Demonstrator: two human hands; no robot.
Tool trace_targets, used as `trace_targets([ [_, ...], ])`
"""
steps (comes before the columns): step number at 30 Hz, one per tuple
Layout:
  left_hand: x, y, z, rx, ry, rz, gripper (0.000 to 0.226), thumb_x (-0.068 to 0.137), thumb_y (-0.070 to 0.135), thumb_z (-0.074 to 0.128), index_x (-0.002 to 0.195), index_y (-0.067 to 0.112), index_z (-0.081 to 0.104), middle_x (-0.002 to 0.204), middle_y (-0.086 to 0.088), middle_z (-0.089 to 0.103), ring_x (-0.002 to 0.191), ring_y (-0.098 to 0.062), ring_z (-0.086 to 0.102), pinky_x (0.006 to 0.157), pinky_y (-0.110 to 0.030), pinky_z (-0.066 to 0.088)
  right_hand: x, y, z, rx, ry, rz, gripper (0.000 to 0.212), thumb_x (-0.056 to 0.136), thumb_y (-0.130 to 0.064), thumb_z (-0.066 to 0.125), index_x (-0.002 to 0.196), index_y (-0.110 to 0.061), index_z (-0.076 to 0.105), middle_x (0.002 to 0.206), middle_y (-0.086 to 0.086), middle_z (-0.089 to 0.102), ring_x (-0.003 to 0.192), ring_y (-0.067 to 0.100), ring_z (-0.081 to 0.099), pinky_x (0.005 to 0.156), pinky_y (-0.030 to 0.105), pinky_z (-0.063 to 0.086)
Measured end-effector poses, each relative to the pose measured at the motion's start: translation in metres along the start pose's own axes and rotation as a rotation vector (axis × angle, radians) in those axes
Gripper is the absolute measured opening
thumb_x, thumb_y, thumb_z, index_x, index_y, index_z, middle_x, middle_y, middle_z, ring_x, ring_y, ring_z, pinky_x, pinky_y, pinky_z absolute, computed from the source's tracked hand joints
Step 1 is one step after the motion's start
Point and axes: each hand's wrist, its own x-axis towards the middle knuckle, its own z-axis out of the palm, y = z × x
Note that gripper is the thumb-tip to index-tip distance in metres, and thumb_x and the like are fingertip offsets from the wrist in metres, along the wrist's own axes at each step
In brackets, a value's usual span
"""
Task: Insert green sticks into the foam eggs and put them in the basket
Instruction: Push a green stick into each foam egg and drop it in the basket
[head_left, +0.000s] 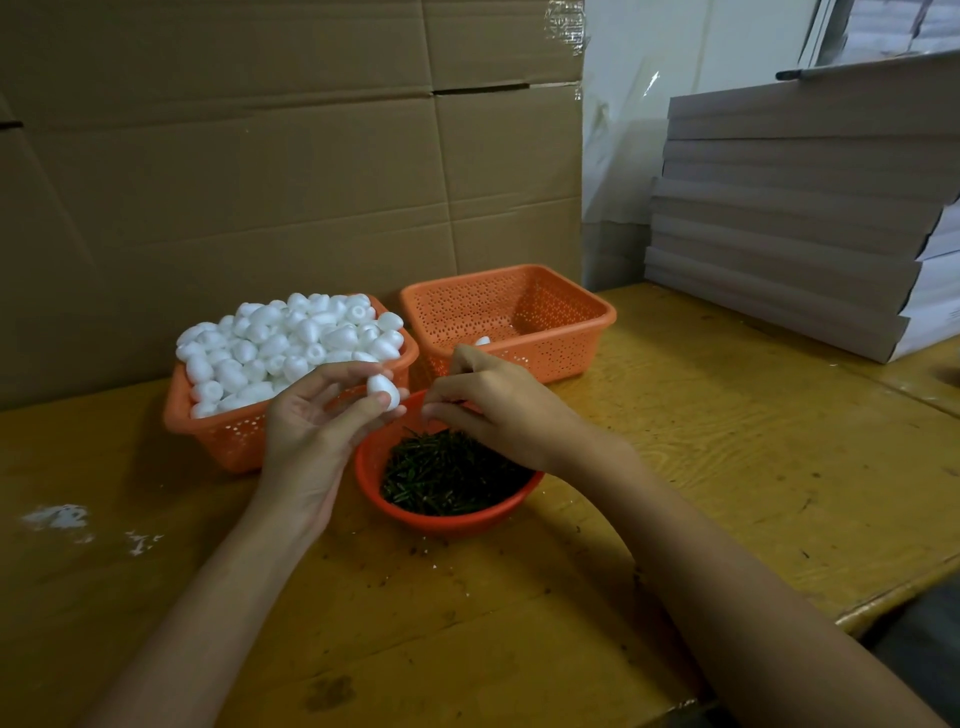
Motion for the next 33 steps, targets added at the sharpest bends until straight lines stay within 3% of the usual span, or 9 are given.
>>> trace_targets([
  [4, 0.0, -0.0005, 0.0007, -0.013, -0.01, -0.008, 0.024, 0.078, 0.007, 0.082, 0.1, 0.014, 0.081, 0.116, -0.018, 0.077, 0.106, -0.039, 0.077, 0.081, -0.029, 0.064, 0.0022, -0.0001, -0.0007, -0.035, 0.018, -0.004, 0.024, 0.106, -0.034, 0.06, 0.102, -0.015, 0.075, 0.095, -0.001, 0.069, 0.087, 0.016, 0.064, 0.076, 0.042, 0.051],
  [12, -0.0013, 0.0026, 0.001, -0.021, -0.03, -0.01, 0.023, 0.081, 0.01, 0.079, 0.102, 0.018, 0.084, 0.116, -0.018, 0.078, 0.105, -0.037, 0.078, 0.081, -0.028, 0.064, 0.0023, 0.0011, -0.0001, -0.039, 0.1, -0.028, 0.013, 0.099, -0.031, 0.07, 0.103, -0.022, 0.078, 0.093, -0.009, 0.076, 0.084, 0.011, 0.068, 0.075, 0.039, 0.053],
  [17, -0.003, 0.0048, 0.0041, 0.027, -0.014, 0.004, 0.032, 0.068, 0.021, 0.094, 0.097, 0.019, 0.082, 0.115, -0.017, 0.077, 0.108, -0.039, 0.076, 0.08, -0.029, 0.064, 0.0018, 0.002, -0.0019, 0.015, 0.178, -0.014, 0.009, 0.096, -0.024, 0.074, 0.103, -0.02, 0.074, 0.091, -0.008, 0.076, 0.082, 0.009, 0.071, 0.074, 0.037, 0.056],
  [22, -0.0037, 0.0051, 0.0046, 0.043, -0.018, 0.004, 0.032, 0.064, 0.022, 0.093, 0.093, 0.02, 0.082, 0.114, -0.016, 0.078, 0.107, -0.042, 0.076, 0.079, -0.029, 0.064, 0.0007, 0.001, 0.0011, 0.006, 0.162, -0.022, 0.015, 0.088, -0.019, 0.08, 0.092, -0.02, 0.065, 0.084, -0.011, 0.068, 0.073, 0.009, 0.063, 0.067, 0.037, 0.052],
  [33, -0.0035, 0.0044, 0.0054, 0.022, -0.031, 0.004, 0.024, 0.074, 0.007, 0.083, 0.094, 0.02, 0.083, 0.113, -0.017, 0.079, 0.105, -0.037, 0.078, 0.08, -0.029, 0.064, 0.0017, 0.0066, 0.0061, 0.031, 0.0, -0.034, 0.016, 0.088, -0.02, 0.082, 0.096, -0.017, 0.069, 0.092, -0.007, 0.074, 0.087, 0.008, 0.069, 0.077, 0.035, 0.055],
])
